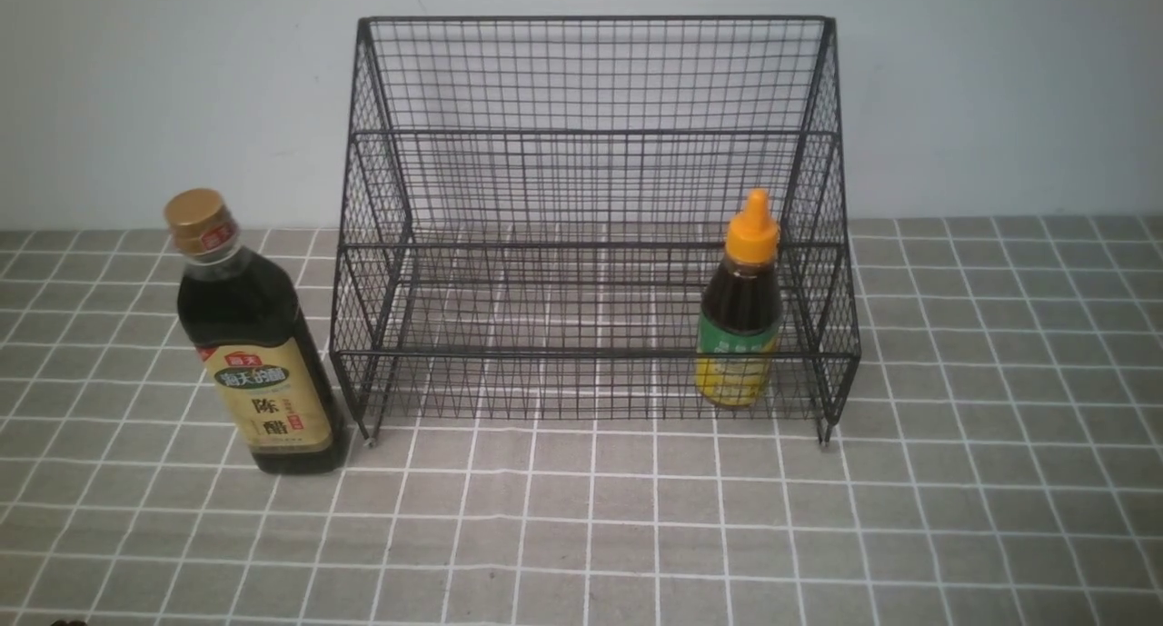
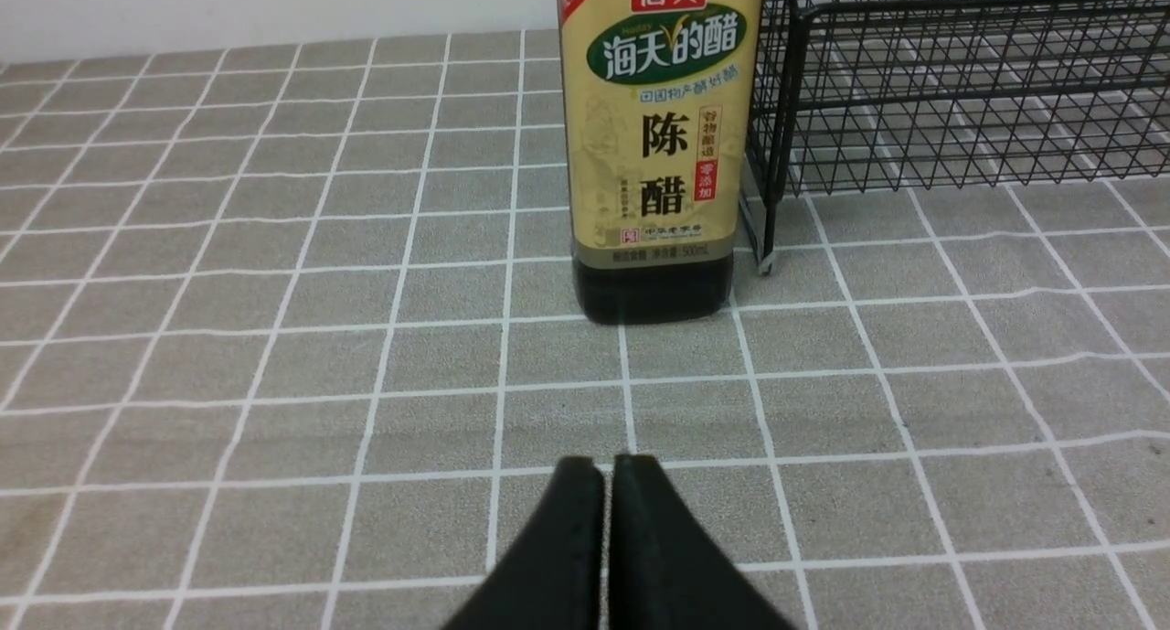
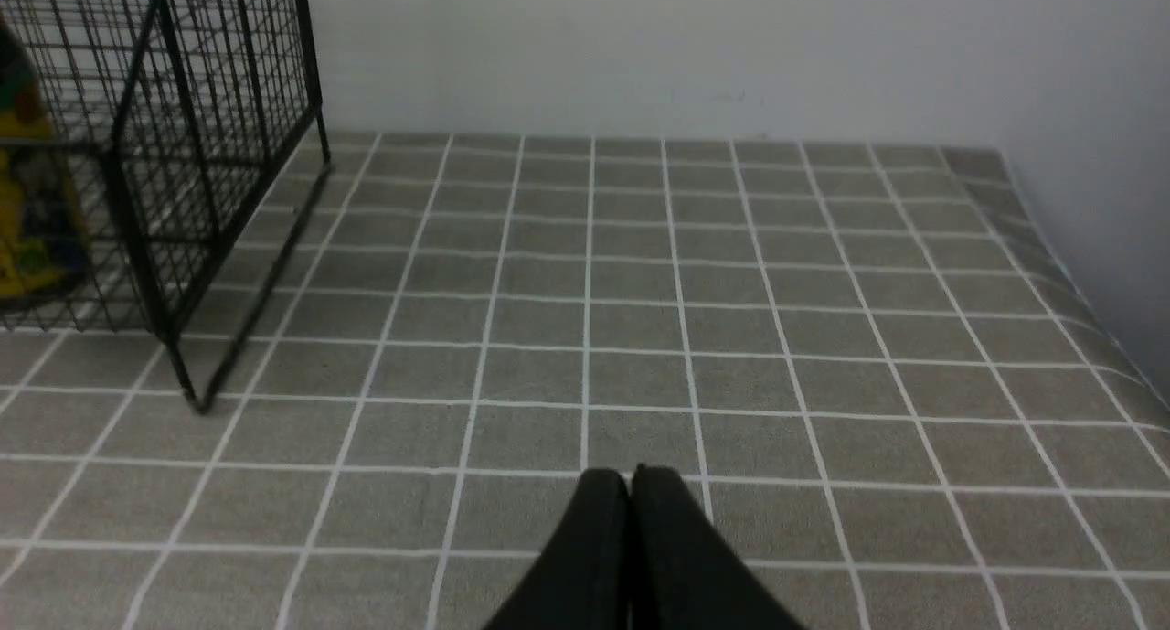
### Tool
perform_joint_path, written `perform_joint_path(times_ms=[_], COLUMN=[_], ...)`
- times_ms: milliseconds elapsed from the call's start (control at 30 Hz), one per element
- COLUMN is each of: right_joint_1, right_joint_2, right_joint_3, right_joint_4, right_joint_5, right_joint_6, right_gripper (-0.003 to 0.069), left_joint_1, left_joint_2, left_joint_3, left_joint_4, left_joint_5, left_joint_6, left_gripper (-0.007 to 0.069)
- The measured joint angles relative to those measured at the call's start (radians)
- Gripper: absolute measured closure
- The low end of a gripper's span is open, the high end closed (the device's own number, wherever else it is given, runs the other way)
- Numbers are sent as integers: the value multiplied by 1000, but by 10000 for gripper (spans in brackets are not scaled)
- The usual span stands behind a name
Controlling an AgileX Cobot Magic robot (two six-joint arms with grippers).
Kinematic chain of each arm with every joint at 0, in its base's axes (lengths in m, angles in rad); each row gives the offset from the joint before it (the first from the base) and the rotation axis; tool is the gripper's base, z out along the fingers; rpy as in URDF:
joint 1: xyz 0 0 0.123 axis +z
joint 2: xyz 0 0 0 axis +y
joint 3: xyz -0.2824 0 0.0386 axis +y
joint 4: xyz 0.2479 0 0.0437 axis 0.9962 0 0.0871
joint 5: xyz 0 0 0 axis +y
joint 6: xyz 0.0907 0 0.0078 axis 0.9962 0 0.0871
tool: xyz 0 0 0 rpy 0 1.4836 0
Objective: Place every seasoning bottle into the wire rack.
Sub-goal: Use the left arm to grab the condiment bottle closest to it
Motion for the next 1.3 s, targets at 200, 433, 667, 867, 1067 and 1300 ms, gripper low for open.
perform_joint_path(times_ms=[200, 433, 667, 867, 1067, 1300], right_joint_1=[0, 0, 0, 0, 0, 0], right_joint_2=[0, 0, 0, 0, 0, 0], right_joint_3=[1, 1, 1, 1, 1, 1], right_joint_4=[0, 0, 0, 0, -5, 0], right_joint_5=[-2, -2, -2, -2, -2, -2], right_joint_6=[0, 0, 0, 0, 0, 0], right_gripper=[670, 670, 670, 670, 670, 670], left_joint_1=[0, 0, 0, 0, 0, 0], left_joint_2=[0, 0, 0, 0, 0, 0], left_joint_3=[0, 0, 0, 0, 0, 4], left_joint_4=[0, 0, 0, 0, 7, -86], left_joint_5=[0, 0, 0, 0, 0, -172], left_joint_6=[0, 0, 0, 0, 0, -48], left_gripper=[631, 631, 631, 631, 631, 631])
